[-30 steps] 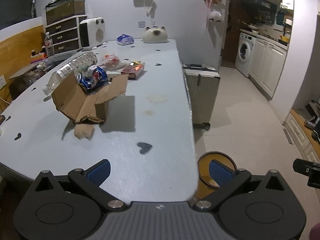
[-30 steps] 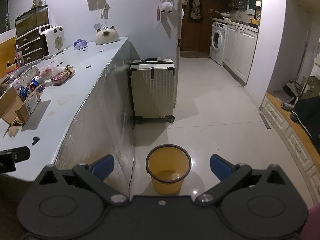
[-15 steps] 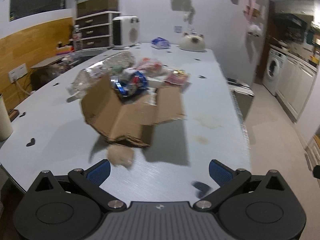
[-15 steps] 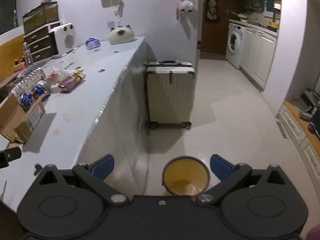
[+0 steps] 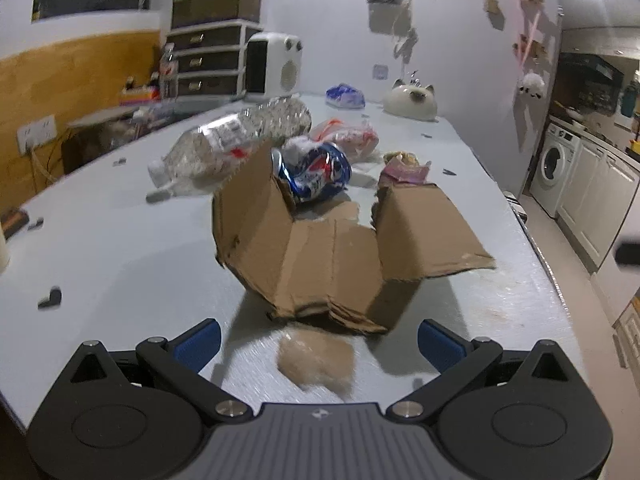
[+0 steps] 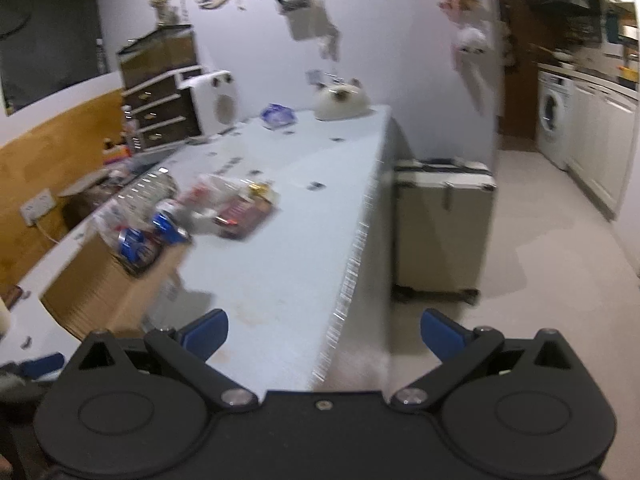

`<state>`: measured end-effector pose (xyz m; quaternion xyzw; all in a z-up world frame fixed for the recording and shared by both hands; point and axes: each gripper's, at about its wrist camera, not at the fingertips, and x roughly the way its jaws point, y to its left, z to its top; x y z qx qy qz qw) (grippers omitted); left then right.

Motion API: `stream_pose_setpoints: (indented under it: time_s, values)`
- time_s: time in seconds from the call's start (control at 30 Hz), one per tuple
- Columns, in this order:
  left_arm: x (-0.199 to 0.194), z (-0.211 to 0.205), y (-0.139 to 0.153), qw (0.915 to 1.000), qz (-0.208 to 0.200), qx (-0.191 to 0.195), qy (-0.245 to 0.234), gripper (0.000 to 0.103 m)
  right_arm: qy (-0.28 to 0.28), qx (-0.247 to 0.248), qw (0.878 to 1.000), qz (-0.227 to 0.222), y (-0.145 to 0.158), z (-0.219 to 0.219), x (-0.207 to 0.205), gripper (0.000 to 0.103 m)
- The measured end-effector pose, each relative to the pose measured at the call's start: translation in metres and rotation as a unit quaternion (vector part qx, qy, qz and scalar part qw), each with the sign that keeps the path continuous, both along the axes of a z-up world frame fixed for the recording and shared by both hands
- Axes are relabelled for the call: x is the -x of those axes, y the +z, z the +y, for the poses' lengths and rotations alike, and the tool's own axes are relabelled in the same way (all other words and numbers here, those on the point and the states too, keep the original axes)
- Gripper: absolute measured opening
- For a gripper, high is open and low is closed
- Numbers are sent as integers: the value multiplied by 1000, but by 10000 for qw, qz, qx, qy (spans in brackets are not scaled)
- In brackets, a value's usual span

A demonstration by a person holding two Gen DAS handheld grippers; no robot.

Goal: Collect trash
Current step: 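Reach the left gripper to the cardboard box and grasp its flap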

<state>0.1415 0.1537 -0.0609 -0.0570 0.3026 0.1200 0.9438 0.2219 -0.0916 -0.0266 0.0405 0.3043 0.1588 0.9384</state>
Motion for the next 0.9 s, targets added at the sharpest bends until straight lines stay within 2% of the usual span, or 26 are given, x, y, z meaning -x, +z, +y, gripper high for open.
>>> stream_pose_setpoints:
  time_s: [0.13, 0.27, 0.37, 0.47, 0.57, 0.63, 0.7, 0.83, 0.9]
  values:
    - [-5, 8, -5, 9996, -36, -208, -188, 103, 468, -177, 9987, 52, 8, 32, -18, 103]
    - [-11, 12, -8, 9986, -109, -343, -380, 103, 857, -736, 9919, 579, 6, 58, -44, 103]
    - [-13, 12, -10, 9974, -186, -418, -554, 103, 1028, -1294, 9803, 1077, -2, 73, -64, 92]
    - [-18, 14, -12, 9971, -143, -469, -578, 103, 1115, -1472, 9716, 1482, -13, 89, -81, 85]
    - [-19, 13, -12, 9961, -242, -524, -669, 103, 1295, -1689, 9607, 1785, -21, 101, -91, 58]
    - [-18, 10, -12, 9948, -353, -588, -756, 103, 1406, -1766, 9548, 1936, -22, 109, -94, 30]
    - [-19, 7, -11, 9937, -389, -630, -838, 102, 1470, -1796, 9516, 2017, -25, 115, -94, 16]
    - [-20, 4, -6, 9922, -566, -652, -903, 96, 1594, -2014, 9417, 2175, -24, 124, -88, 6]
    - [-20, 3, -4, 9921, -646, -590, -900, 88, 1613, -2051, 9397, 2211, -22, 128, -85, 6]
